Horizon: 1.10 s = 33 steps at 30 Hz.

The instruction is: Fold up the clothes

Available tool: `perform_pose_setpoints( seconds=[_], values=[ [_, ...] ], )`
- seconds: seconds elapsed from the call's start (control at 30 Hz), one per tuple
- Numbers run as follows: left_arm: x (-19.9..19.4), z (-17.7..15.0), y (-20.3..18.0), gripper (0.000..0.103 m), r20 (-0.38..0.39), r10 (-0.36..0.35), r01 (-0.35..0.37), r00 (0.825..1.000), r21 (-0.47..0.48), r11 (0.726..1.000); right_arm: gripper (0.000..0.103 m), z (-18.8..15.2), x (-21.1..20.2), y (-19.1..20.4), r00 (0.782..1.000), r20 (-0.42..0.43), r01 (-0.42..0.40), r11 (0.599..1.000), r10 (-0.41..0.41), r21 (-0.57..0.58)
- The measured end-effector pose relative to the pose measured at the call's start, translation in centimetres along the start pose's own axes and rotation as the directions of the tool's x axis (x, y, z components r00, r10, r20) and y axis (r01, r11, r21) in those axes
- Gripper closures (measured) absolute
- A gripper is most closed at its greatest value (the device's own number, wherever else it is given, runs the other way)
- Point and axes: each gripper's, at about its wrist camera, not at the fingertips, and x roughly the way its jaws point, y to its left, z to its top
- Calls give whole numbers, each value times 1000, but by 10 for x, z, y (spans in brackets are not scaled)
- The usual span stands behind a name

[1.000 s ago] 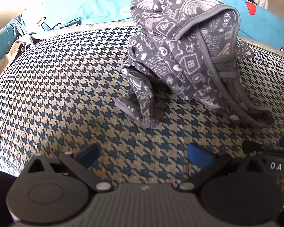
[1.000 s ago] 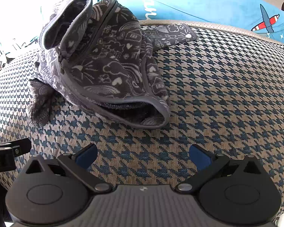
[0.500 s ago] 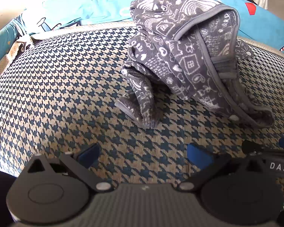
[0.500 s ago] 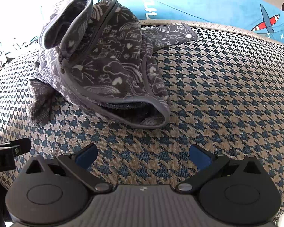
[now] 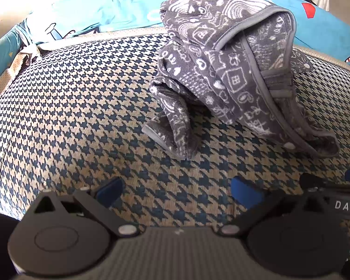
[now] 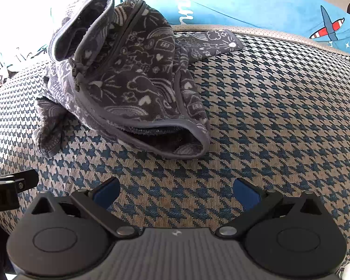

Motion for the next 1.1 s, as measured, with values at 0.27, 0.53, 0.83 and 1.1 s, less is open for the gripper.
perform_pose_setpoints(
  seconds=[0.27, 0.53, 0.83, 1.1],
  values=[
    [3, 0, 3, 0, -3, -2, 2, 1000, 3, 1000, 0, 1, 1, 1, 1000, 0, -2, 1000, 2, -2],
    [1, -1, 6, 0, -2, -7, 7, 1000, 6, 1000, 0, 1, 3, 2, 1000, -6, -5, 1000, 5, -12],
    [-1, -2, 7, 0, -1, -8, 8, 1000, 12, 1000, 0, 1, 3, 2, 1000, -7, -9, 1000, 9, -13],
    [0, -2, 7, 0, 4, -4, 4, 1000, 21, 1000, 0, 1, 2, 1, 1000, -3, -10, 1000, 10, -13]
  ],
)
